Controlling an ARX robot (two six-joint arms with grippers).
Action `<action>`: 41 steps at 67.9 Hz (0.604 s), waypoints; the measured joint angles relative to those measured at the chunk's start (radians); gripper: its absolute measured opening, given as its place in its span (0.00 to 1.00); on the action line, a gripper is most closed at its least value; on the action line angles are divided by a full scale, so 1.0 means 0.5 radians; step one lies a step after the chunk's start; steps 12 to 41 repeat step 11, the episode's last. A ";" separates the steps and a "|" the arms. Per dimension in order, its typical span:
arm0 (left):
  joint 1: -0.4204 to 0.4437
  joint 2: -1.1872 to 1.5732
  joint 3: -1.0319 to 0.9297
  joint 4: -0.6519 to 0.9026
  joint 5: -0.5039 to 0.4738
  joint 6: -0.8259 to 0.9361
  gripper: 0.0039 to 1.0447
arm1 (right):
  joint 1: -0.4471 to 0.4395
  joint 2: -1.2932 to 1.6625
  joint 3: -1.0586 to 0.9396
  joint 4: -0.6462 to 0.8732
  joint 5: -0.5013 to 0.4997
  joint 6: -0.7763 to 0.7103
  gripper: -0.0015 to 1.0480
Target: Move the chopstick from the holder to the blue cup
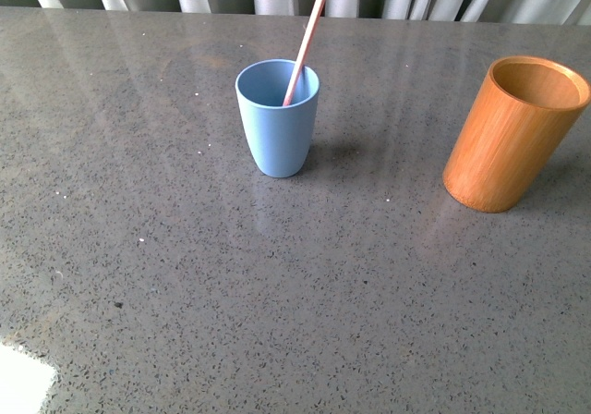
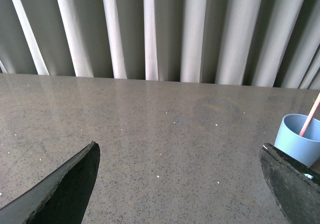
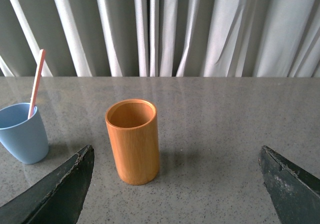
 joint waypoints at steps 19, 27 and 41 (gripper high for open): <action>0.000 0.000 0.000 0.000 0.000 0.000 0.92 | 0.000 0.000 0.000 0.000 0.000 0.000 0.91; 0.000 0.000 0.000 0.000 0.000 0.000 0.92 | 0.000 0.000 0.000 0.000 0.000 0.000 0.91; 0.000 0.000 0.000 0.000 0.000 0.000 0.92 | 0.000 0.000 0.000 0.000 0.000 0.000 0.91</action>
